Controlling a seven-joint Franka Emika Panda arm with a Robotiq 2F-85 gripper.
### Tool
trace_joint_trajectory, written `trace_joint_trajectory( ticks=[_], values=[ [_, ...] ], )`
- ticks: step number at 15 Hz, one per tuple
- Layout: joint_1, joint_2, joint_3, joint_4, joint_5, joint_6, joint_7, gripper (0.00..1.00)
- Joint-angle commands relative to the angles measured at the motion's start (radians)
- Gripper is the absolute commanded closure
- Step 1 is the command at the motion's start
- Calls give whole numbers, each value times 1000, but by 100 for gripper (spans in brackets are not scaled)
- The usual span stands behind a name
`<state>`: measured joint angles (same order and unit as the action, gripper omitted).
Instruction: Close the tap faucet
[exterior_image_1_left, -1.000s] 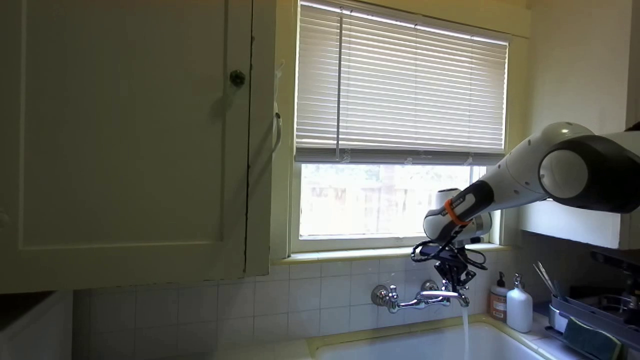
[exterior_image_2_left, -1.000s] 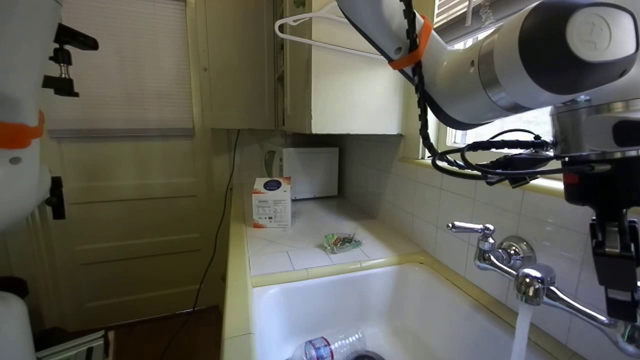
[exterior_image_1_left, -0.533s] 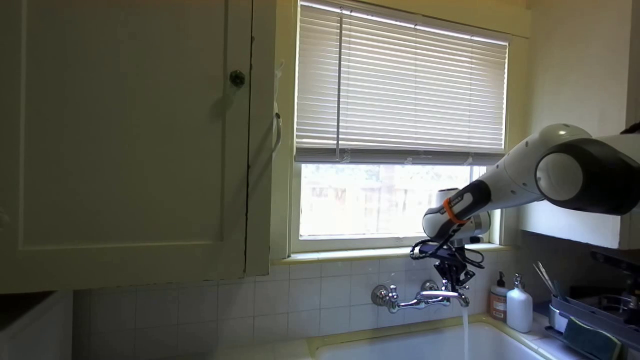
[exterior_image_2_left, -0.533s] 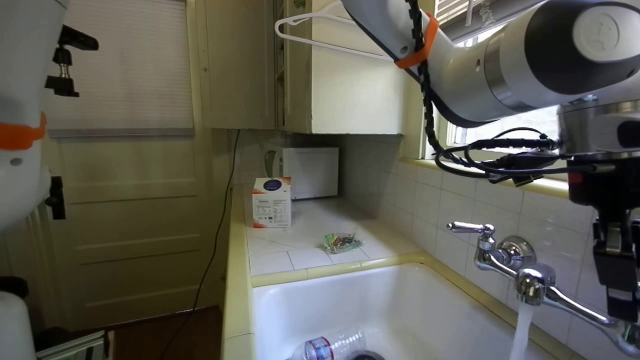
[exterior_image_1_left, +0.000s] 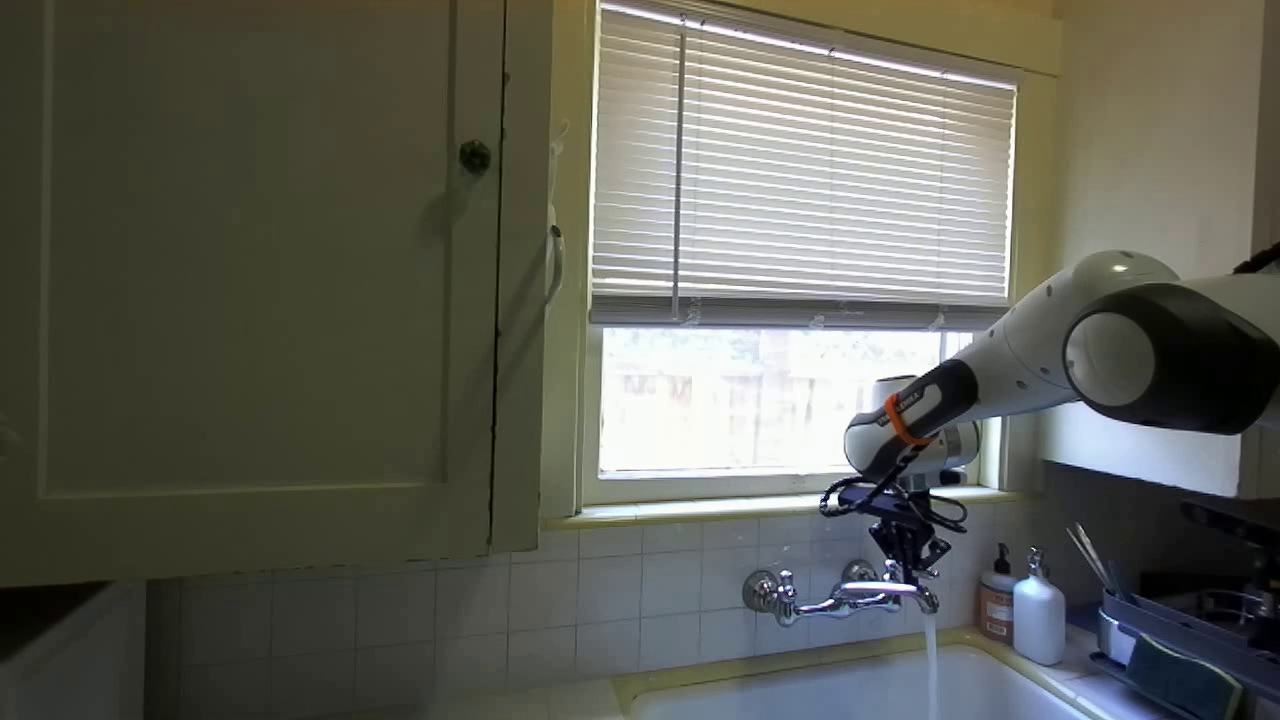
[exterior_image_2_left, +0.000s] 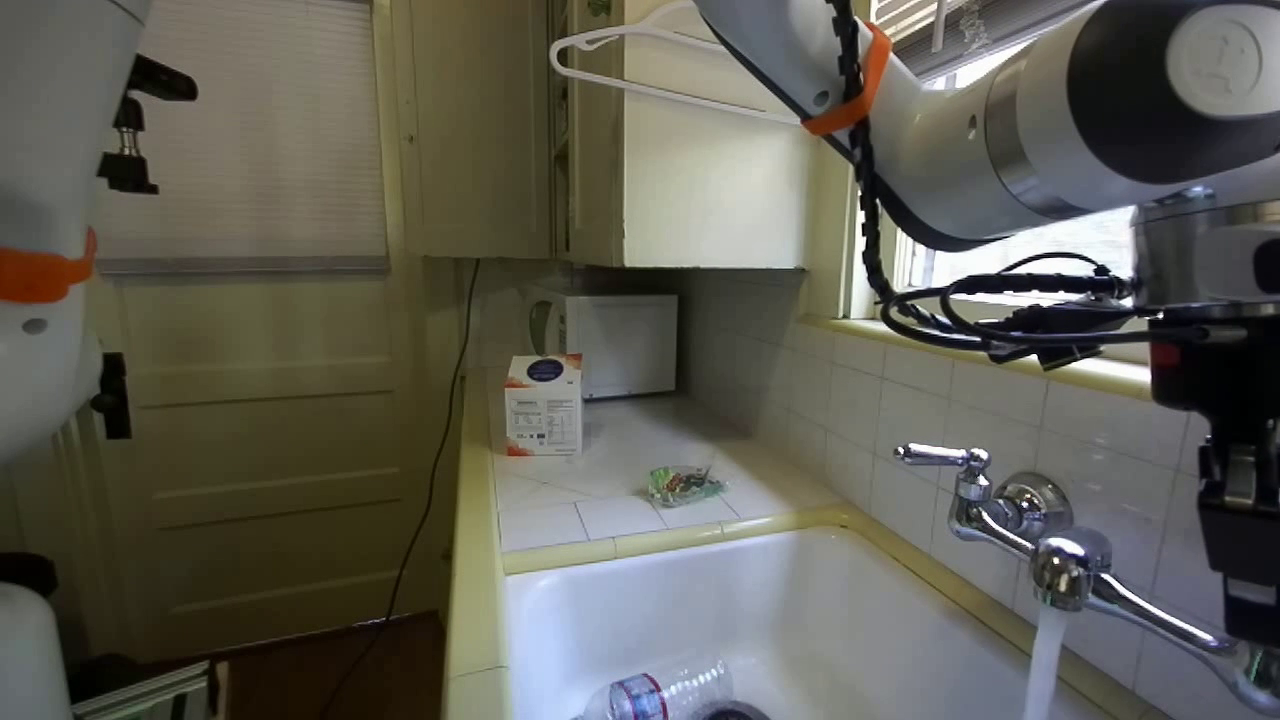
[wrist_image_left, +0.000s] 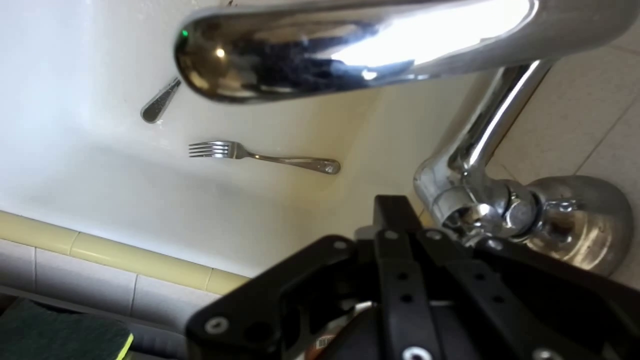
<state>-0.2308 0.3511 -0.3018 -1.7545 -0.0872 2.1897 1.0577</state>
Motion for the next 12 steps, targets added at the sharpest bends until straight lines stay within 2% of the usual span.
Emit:
trace_joint_trajectory(
  ticks=[1,10,12],
  values=[
    [-12,33,-17,51,-2,-12,-21,100],
    [-17,50,-29,72,-26,-1,-127,100],
    [-19,47,-26,81,-3,-48,-147,100]
  ],
)
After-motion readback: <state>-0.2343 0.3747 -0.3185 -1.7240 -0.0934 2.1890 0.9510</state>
